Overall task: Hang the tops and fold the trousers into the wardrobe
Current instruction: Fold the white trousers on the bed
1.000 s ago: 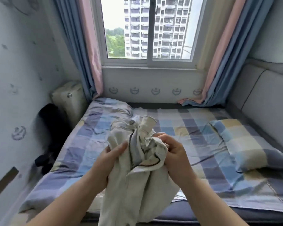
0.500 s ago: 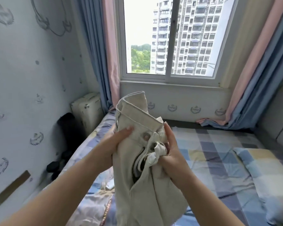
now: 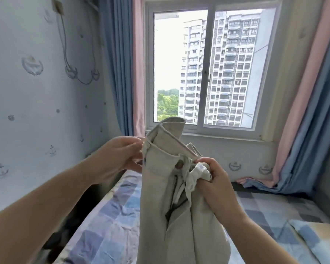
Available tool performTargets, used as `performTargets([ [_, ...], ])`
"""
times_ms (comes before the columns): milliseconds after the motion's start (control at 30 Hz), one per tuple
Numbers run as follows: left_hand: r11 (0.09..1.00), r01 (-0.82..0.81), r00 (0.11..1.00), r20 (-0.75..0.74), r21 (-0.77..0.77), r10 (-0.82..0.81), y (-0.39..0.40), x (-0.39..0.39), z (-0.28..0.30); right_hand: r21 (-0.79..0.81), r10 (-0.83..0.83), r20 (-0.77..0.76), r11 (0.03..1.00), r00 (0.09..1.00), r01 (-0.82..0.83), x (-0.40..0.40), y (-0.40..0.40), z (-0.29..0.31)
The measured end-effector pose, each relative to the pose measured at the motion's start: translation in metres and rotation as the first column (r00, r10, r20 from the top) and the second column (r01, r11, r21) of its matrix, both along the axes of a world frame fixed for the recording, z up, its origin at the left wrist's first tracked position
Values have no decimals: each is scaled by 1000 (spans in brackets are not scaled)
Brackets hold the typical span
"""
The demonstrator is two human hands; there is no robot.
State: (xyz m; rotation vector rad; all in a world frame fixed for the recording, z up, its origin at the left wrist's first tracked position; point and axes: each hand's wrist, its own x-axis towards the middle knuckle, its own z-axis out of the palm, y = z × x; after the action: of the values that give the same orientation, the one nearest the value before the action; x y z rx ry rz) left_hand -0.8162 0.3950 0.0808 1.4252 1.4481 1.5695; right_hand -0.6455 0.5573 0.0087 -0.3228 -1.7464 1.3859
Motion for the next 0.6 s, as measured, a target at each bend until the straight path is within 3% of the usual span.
performTargets([
  [100, 979, -158, 951, -246, 127, 185, 2, -17, 14, 46, 36, 6, 998, 999, -36, -22, -7, 16],
  [167, 985, -147, 911, -376, 86, 169, 2, -29, 24, 72, 61, 26, 995, 998, -62, -34, -11, 24],
  [200, 995, -93, 913, -396, 25, 95, 1, -34, 29, 89, 62, 36, 994, 997, -65, -40, -12, 26],
  [300, 987, 103, 958, -254, -125, -132, -6, -47, 42, 142, 58, 57, 988, 997, -65, -64, -21, 33],
  [367, 983, 104, 957, -255, -152, -141, -8, -53, 47, 163, 70, 51, 984, 996, -77, -74, -25, 35],
  [500, 993, -111, 926, -367, -47, 86, -19, -74, 53, 148, 24, 39, 989, 999, -29, -94, -24, 36],
  [600, 918, -379, 835, -385, 118, 394, -26, -98, 62, 165, -93, 78, 983, 993, 80, -102, -8, 35],
])
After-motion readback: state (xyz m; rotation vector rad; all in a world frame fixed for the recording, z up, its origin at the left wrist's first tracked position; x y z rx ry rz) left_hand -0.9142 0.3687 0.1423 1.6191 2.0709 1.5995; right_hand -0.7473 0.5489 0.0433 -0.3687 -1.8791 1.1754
